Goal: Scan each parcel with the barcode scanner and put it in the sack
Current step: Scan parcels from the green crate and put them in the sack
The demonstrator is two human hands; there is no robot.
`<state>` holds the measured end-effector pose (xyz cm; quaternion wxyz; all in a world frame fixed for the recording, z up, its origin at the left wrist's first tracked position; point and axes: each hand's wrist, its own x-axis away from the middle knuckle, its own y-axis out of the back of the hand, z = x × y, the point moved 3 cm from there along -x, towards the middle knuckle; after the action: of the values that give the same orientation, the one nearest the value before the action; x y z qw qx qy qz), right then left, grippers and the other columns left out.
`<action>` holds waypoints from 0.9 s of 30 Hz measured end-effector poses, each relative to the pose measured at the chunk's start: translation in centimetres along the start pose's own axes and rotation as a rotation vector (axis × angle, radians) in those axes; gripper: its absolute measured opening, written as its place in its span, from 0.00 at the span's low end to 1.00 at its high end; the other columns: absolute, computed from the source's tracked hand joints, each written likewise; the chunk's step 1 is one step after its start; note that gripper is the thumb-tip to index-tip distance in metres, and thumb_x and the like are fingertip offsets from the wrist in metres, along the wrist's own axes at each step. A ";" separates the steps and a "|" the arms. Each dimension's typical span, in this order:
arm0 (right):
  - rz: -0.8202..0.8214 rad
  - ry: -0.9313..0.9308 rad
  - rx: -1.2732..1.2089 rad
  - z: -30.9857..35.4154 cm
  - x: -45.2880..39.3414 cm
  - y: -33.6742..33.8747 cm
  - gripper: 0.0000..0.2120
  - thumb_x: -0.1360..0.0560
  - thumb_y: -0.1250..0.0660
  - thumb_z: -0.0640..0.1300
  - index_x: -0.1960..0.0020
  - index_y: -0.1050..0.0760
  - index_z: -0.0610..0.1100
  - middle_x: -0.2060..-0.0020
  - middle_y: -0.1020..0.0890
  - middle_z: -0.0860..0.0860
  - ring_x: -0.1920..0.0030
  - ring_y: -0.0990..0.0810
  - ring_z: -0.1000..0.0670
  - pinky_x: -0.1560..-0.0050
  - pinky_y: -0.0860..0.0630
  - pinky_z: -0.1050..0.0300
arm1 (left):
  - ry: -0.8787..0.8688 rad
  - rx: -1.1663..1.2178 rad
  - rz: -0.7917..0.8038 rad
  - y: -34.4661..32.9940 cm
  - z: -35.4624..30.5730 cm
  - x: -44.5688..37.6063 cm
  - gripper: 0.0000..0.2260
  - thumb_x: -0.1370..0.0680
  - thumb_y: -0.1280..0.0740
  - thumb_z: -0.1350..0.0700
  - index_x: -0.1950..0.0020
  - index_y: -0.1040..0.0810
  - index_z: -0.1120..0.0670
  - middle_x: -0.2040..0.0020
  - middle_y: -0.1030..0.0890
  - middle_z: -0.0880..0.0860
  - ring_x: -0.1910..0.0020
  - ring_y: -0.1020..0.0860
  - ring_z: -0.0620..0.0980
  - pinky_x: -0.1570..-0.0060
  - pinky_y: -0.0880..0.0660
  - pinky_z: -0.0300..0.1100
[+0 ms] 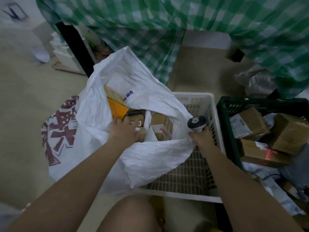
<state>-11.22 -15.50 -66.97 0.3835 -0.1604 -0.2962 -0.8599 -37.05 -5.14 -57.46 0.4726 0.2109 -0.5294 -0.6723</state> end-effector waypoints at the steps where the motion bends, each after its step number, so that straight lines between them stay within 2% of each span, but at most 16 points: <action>1: -0.012 -0.030 -0.036 -0.3 -0.1 -0.1 0.34 0.34 0.26 0.42 0.30 0.33 0.45 0.39 0.24 0.43 0.43 0.24 0.39 0.42 0.25 0.43 | 0.014 -0.034 0.036 -0.4 0.1 0.1 0.24 0.20 0.50 0.37 0.27 0.37 0.45 0.30 0.33 0.55 0.35 0.30 0.58 0.33 0.39 0.50; 3: -0.024 -0.075 -0.082 -0.3 0.1 -0.1 0.27 0.33 0.29 0.35 0.34 0.29 0.41 0.47 0.22 0.42 0.49 0.22 0.40 0.52 0.23 0.49 | 0.029 -0.057 0.055 -1.0 0.5 -0.1 0.24 0.20 0.51 0.37 0.29 0.32 0.47 0.31 0.32 0.54 0.34 0.32 0.57 0.31 0.41 0.51; 5: -0.062 -0.065 -0.074 0.0 0.2 0.0 0.20 0.32 0.30 0.33 0.41 0.27 0.37 0.54 0.23 0.43 0.53 0.23 0.42 0.58 0.27 0.54 | -0.005 -0.037 0.010 -1.2 0.5 -0.4 0.25 0.20 0.51 0.37 0.31 0.28 0.48 0.32 0.30 0.53 0.32 0.33 0.54 0.30 0.42 0.51; 7: -0.134 0.057 -0.057 1.4 1.1 0.2 0.15 0.29 0.30 0.35 0.44 0.27 0.38 0.60 0.25 0.47 0.55 0.25 0.44 0.57 0.30 0.55 | -0.042 0.029 0.039 -1.4 0.6 -0.2 0.29 0.21 0.53 0.34 0.31 0.27 0.49 0.32 0.28 0.53 0.31 0.33 0.52 0.30 0.41 0.49; 9: -0.150 0.220 -0.084 3.7 2.9 0.4 0.09 0.27 0.31 0.35 0.49 0.29 0.39 0.65 0.27 0.51 0.57 0.26 0.45 0.57 0.31 0.55 | -0.021 0.094 0.155 -1.7 1.1 0.5 0.35 0.24 0.54 0.29 0.27 0.34 0.50 0.32 0.28 0.54 0.32 0.31 0.54 0.33 0.38 0.48; 11: -0.137 0.395 -0.147 6.0 5.1 0.9 0.08 0.26 0.33 0.33 0.53 0.30 0.42 0.65 0.27 0.53 0.57 0.26 0.46 0.55 0.31 0.54 | 0.007 0.096 0.215 -1.8 2.1 1.6 0.36 0.25 0.55 0.28 0.24 0.40 0.48 0.32 0.28 0.56 0.33 0.30 0.56 0.34 0.36 0.49; 12: -0.153 0.461 -0.158 7.3 6.4 1.5 0.09 0.26 0.33 0.33 0.52 0.29 0.44 0.64 0.26 0.54 0.57 0.26 0.47 0.54 0.30 0.54 | 0.019 0.106 0.214 -1.5 2.8 2.3 0.34 0.25 0.54 0.28 0.26 0.37 0.46 0.34 0.27 0.55 0.35 0.28 0.56 0.36 0.34 0.50; 15: -0.164 0.583 -0.309 12.0 11.3 3.7 0.13 0.26 0.32 0.33 0.47 0.28 0.46 0.57 0.23 0.56 0.56 0.23 0.56 0.50 0.26 0.59 | 0.044 0.138 0.172 0.1 4.1 3.9 0.30 0.23 0.55 0.31 0.44 0.22 0.47 0.44 0.22 0.53 0.44 0.24 0.54 0.42 0.30 0.48; 17: -0.163 0.657 -0.491 15.0 14.4 5.3 0.15 0.26 0.33 0.30 0.43 0.28 0.44 0.53 0.23 0.56 0.57 0.23 0.66 0.53 0.27 0.71 | 0.051 0.118 0.101 1.7 4.3 4.6 0.30 0.22 0.58 0.33 0.58 0.22 0.49 0.53 0.20 0.51 0.51 0.22 0.52 0.40 0.33 0.49; 19: -0.203 0.718 -0.551 16.4 16.9 6.8 0.17 0.26 0.33 0.30 0.39 0.28 0.39 0.49 0.21 0.53 0.55 0.23 0.68 0.55 0.27 0.75 | 0.036 0.147 0.033 3.2 4.0 5.3 0.28 0.19 0.58 0.36 0.64 0.27 0.49 0.60 0.21 0.50 0.54 0.22 0.51 0.34 0.38 0.51; 21: -0.197 0.704 -0.523 16.1 18.2 7.3 0.19 0.26 0.32 0.34 0.36 0.27 0.39 0.44 0.20 0.49 0.47 0.21 0.58 0.49 0.25 0.70 | 0.023 0.137 -0.008 4.3 3.9 6.1 0.23 0.17 0.52 0.43 0.61 0.25 0.50 0.56 0.20 0.50 0.50 0.21 0.52 0.31 0.41 0.51; 23: -0.180 0.638 -0.465 14.6 18.6 7.2 0.19 0.26 0.32 0.35 0.36 0.27 0.38 0.43 0.20 0.45 0.44 0.21 0.50 0.46 0.24 0.61 | 0.017 0.073 -0.189 5.0 4.4 6.5 0.12 0.19 0.42 0.50 0.47 0.21 0.52 0.44 0.21 0.54 0.39 0.26 0.55 0.28 0.43 0.54; 24: -0.167 0.609 -0.439 13.7 18.8 7.2 0.18 0.27 0.32 0.34 0.37 0.26 0.37 0.43 0.20 0.43 0.44 0.22 0.48 0.45 0.25 0.57 | 0.050 0.054 -0.308 5.4 5.0 6.6 0.13 0.21 0.37 0.52 0.40 0.23 0.55 0.37 0.25 0.57 0.34 0.30 0.59 0.28 0.45 0.57; 25: -0.152 0.589 -0.416 13.1 19.1 7.3 0.18 0.27 0.32 0.33 0.38 0.26 0.37 0.44 0.20 0.42 0.45 0.22 0.46 0.44 0.25 0.54 | 0.111 0.055 -0.375 5.7 5.8 6.7 0.20 0.23 0.34 0.51 0.32 0.29 0.57 0.31 0.31 0.61 0.29 0.36 0.63 0.28 0.47 0.61; 27: -0.121 0.577 -0.367 12.5 19.4 7.3 0.14 0.27 0.34 0.31 0.42 0.26 0.39 0.49 0.20 0.44 0.48 0.22 0.48 0.47 0.25 0.56 | 0.228 0.129 -0.347 5.6 7.5 6.5 0.33 0.22 0.36 0.47 0.22 0.46 0.57 0.22 0.47 0.62 0.24 0.49 0.64 0.28 0.52 0.63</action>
<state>-17.83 -22.40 -44.75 0.3646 0.0412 -0.0250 -0.9299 -43.61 -6.82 -48.29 0.3922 0.4031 -0.4703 -0.6801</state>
